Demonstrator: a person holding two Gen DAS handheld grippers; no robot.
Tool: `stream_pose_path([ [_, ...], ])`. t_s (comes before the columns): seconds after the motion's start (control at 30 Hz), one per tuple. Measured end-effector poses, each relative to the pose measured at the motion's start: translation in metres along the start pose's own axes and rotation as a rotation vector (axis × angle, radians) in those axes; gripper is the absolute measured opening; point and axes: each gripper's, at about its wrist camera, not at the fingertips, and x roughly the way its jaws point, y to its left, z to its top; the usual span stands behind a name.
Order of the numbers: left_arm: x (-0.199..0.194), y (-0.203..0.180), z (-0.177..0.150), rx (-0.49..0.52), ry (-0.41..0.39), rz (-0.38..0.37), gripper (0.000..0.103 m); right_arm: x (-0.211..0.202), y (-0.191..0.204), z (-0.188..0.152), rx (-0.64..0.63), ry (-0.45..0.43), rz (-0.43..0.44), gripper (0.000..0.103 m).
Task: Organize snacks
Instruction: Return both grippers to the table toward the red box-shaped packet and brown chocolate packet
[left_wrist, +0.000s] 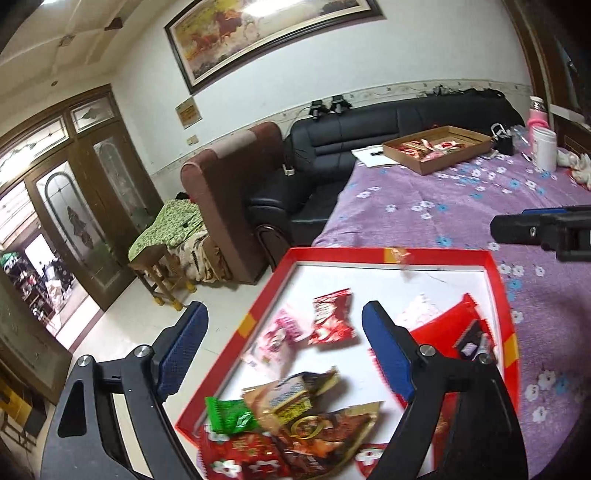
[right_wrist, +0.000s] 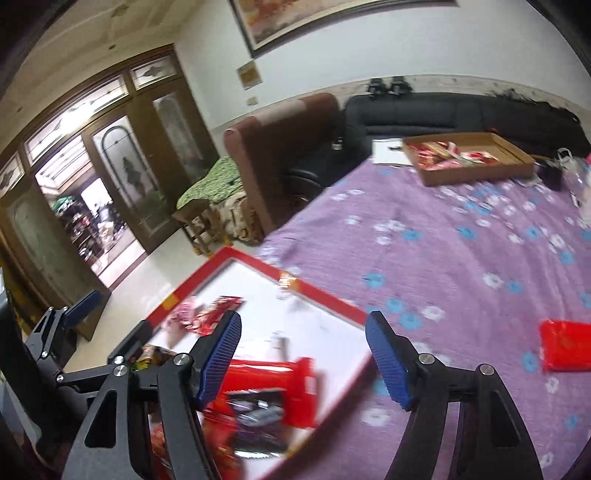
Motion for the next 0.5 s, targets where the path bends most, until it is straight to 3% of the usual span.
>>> stream_pose_path([
  [0.33,-0.009,-0.059,0.021,0.119,-0.006,-0.036,0.086,-0.040,-0.071,0.000,0.068,-0.039,-0.082,0.072],
  [0.5,-0.007,-0.105,0.033,0.211,0.009,-0.127,0.086,-0.062,-0.125,0.003,0.122,-0.049,-0.149,0.072],
])
